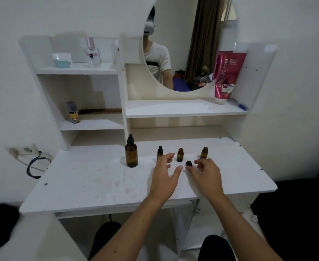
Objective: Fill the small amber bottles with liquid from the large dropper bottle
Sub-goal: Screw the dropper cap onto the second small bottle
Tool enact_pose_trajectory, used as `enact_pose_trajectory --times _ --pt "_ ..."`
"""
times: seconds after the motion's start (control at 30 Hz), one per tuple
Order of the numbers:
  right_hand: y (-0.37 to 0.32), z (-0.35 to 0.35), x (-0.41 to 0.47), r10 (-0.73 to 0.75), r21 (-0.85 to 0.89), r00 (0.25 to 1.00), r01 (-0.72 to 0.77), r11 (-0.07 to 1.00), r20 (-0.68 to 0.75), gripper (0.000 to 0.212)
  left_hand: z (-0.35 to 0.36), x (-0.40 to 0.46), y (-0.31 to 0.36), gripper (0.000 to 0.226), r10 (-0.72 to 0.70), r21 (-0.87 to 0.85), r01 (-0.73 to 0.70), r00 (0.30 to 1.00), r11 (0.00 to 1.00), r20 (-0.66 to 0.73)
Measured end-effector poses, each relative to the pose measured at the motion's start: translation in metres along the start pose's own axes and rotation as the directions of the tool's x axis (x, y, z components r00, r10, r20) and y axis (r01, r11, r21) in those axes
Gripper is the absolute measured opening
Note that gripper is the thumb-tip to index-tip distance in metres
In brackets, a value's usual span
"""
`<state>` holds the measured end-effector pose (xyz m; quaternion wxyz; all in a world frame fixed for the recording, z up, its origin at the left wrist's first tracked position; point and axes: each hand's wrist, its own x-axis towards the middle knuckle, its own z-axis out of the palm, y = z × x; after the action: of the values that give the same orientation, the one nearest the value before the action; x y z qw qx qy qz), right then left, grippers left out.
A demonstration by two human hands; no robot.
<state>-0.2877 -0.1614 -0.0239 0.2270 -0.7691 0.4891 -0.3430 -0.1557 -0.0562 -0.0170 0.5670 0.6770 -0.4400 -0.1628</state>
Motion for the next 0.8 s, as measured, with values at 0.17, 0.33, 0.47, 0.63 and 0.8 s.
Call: enact_pose_trajectory --times 0.17,0.33,0.47,0.63,0.8 --pt "0.004 0.010 0.002 0.017 -0.062 1.000 -0.016 0.998 0.009 0.027 0.021 0.017 -0.003 0.059 -0.012 0.083 0.007 0.998 0.996 0.054" --pt "0.008 0.007 -0.003 0.037 -0.021 0.998 -0.038 0.999 -0.049 0.019 0.032 0.033 -0.007 0.068 -0.066 0.173 0.052 0.995 0.984 0.078" --pt "0.009 0.004 -0.005 0.039 0.045 0.991 -0.033 0.998 -0.128 0.014 0.037 0.044 -0.011 0.064 -0.095 0.127 0.087 0.994 0.988 0.059" --pt "0.011 -0.003 -0.007 0.086 0.180 0.980 -0.053 0.982 -0.179 0.014 0.042 0.054 -0.008 0.047 -0.061 0.120 0.061 0.998 0.991 0.000" --pt "0.011 -0.012 -0.007 0.188 0.433 0.966 -0.095 0.896 -0.176 0.018 0.042 0.055 -0.008 0.033 -0.053 0.112 0.053 0.999 0.992 -0.008"
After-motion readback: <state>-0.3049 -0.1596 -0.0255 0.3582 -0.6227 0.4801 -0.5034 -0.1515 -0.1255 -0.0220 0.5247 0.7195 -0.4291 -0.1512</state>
